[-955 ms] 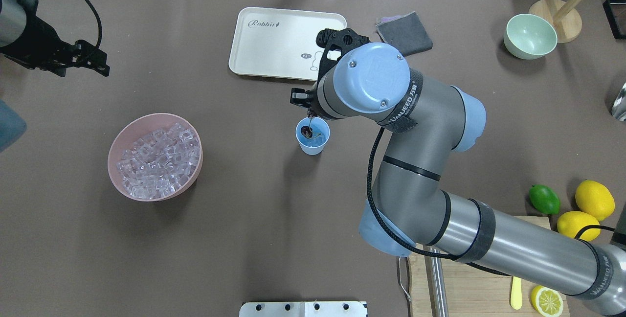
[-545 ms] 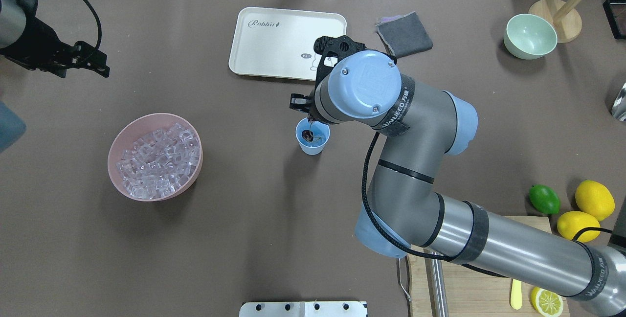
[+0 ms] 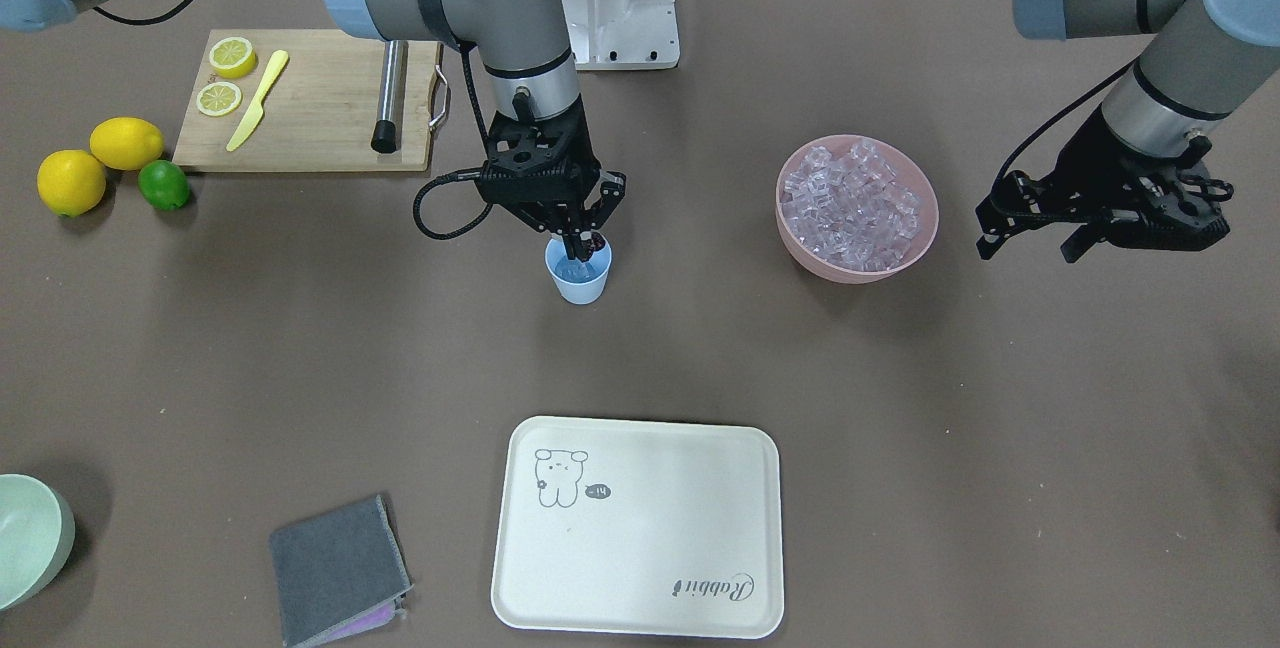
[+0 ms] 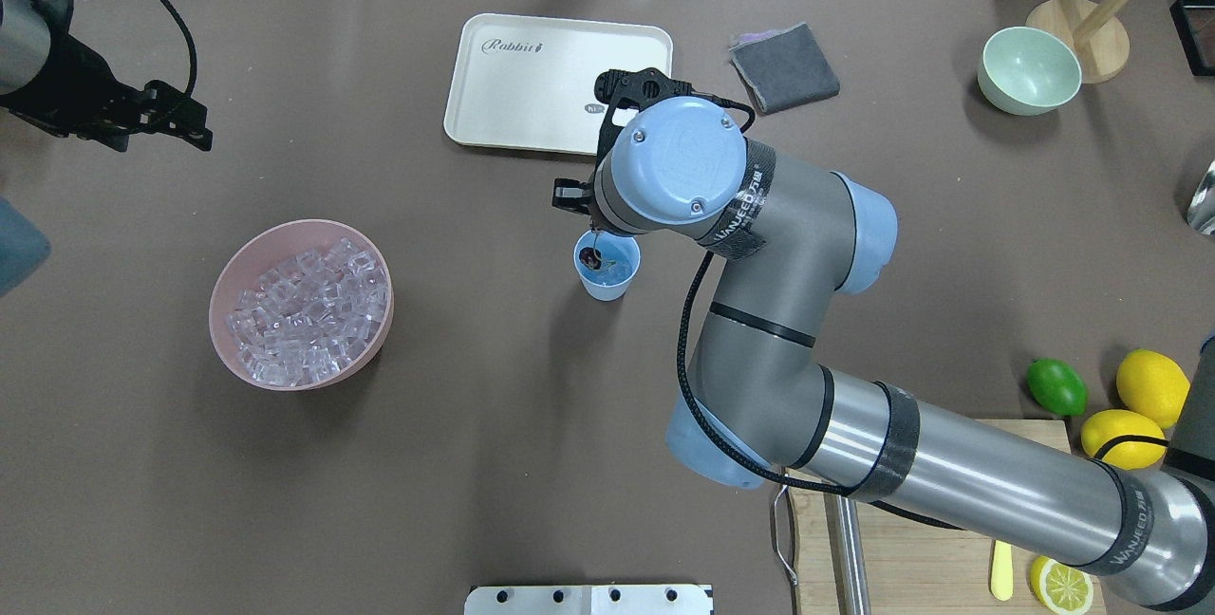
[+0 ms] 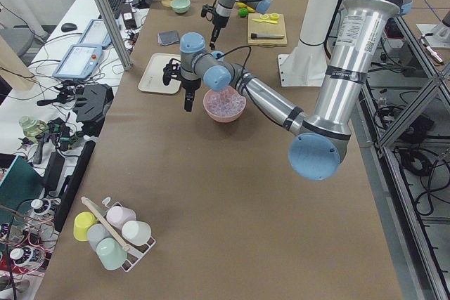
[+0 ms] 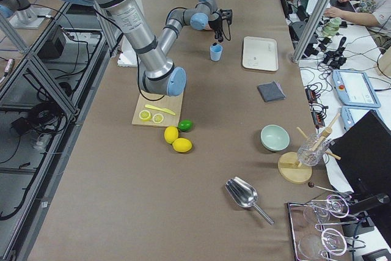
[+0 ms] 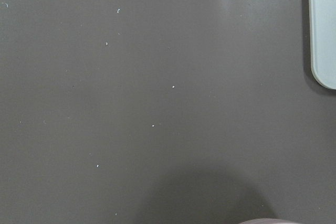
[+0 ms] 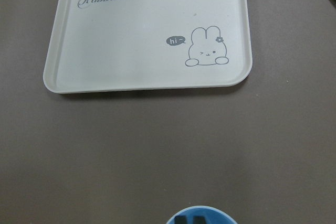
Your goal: Put ice and cherries in cup
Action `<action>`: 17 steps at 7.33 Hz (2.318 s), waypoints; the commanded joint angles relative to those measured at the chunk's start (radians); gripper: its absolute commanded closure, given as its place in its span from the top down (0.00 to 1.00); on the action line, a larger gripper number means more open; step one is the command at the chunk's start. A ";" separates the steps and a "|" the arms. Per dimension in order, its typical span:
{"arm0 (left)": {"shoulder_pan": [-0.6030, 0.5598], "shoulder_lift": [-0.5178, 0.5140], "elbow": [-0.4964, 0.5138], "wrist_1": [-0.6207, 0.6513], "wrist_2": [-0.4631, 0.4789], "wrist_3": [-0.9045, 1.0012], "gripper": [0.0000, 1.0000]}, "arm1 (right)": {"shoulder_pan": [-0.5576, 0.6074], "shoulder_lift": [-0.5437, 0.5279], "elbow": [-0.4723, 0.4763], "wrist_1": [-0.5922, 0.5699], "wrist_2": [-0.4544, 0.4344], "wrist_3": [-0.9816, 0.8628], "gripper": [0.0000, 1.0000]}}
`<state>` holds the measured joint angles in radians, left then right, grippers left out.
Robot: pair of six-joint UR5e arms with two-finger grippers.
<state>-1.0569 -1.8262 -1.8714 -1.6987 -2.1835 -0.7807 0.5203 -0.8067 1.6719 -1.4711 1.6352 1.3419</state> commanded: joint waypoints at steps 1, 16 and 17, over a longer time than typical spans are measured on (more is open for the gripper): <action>0.000 -0.001 0.000 -0.001 0.001 0.000 0.97 | 0.007 0.000 -0.008 0.002 -0.002 -0.006 0.10; -0.524 0.117 0.321 0.030 -0.145 0.821 0.97 | 0.882 -0.524 -0.099 0.071 0.773 -1.205 0.99; -0.578 0.119 0.363 0.033 -0.151 0.869 0.97 | 0.921 -0.540 -0.116 0.071 0.807 -1.254 0.99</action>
<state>-1.5596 -1.7101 -1.5751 -1.6700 -2.3254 -0.0114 1.3889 -1.3114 1.5913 -1.4030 2.4067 0.2084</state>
